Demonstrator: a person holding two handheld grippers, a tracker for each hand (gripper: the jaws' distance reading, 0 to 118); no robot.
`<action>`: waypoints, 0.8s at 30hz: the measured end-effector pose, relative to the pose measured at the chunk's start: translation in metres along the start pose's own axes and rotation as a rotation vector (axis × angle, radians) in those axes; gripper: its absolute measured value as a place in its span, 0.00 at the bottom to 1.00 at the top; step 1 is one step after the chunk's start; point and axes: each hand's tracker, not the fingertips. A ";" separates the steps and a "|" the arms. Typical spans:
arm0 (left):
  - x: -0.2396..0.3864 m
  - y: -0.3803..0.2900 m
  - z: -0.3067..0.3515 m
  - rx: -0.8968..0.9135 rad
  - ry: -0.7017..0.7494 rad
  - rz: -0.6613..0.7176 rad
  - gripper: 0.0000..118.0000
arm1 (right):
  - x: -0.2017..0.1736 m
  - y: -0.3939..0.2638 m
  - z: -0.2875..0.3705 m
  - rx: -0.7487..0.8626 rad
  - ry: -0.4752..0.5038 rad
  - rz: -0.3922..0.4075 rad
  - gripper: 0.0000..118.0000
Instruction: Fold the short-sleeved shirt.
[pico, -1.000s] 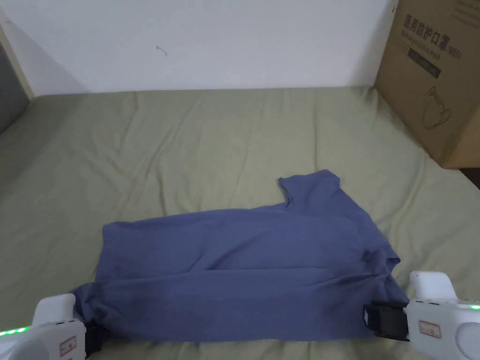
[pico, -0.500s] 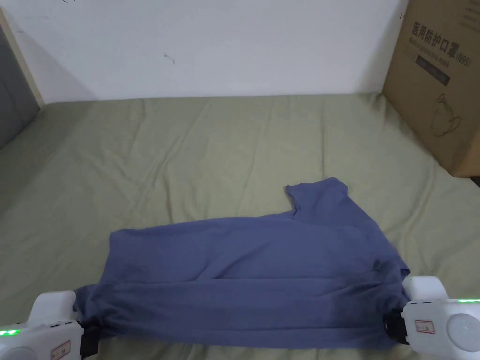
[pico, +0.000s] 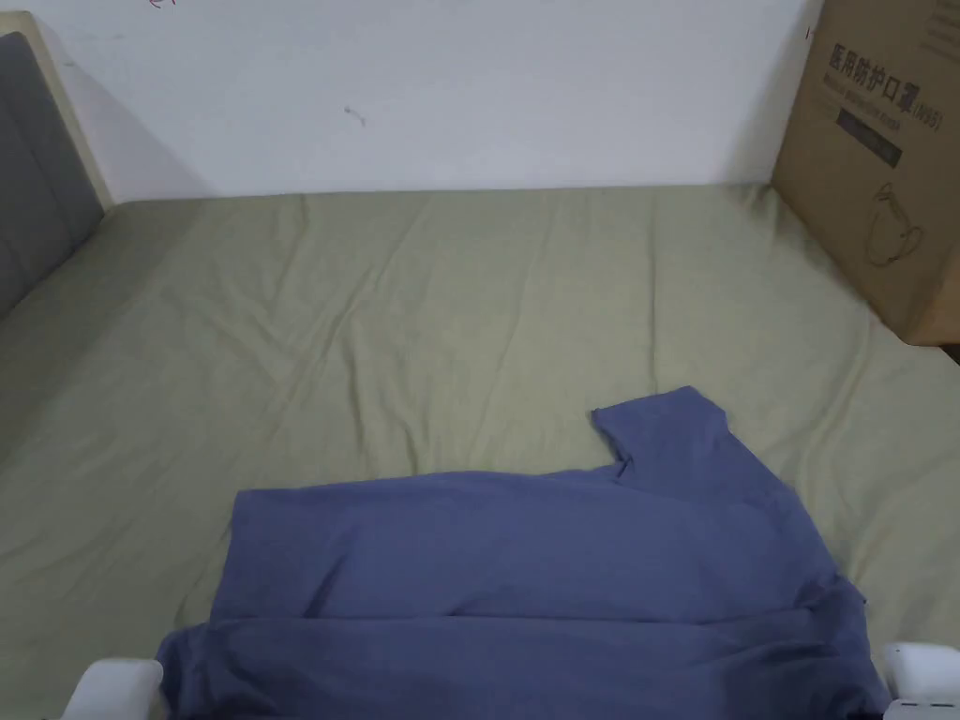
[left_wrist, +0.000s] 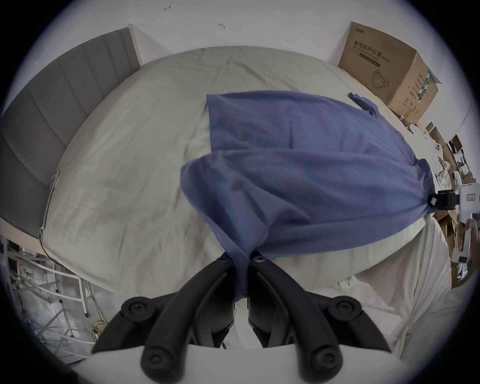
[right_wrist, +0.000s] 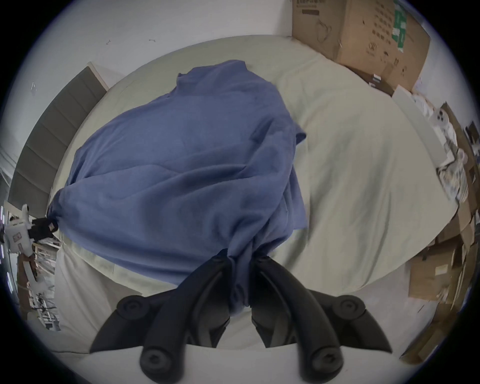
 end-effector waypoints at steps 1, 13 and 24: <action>0.002 -0.003 -0.001 0.007 0.002 -0.005 0.06 | -0.002 -0.002 0.000 0.022 0.000 -0.010 0.12; 0.009 0.057 0.049 0.211 -0.098 0.113 0.31 | -0.027 0.059 0.060 0.223 -0.020 0.071 0.19; 0.040 0.099 -0.017 0.154 -0.102 0.119 0.00 | -0.024 0.120 -0.009 0.171 0.069 -0.051 0.00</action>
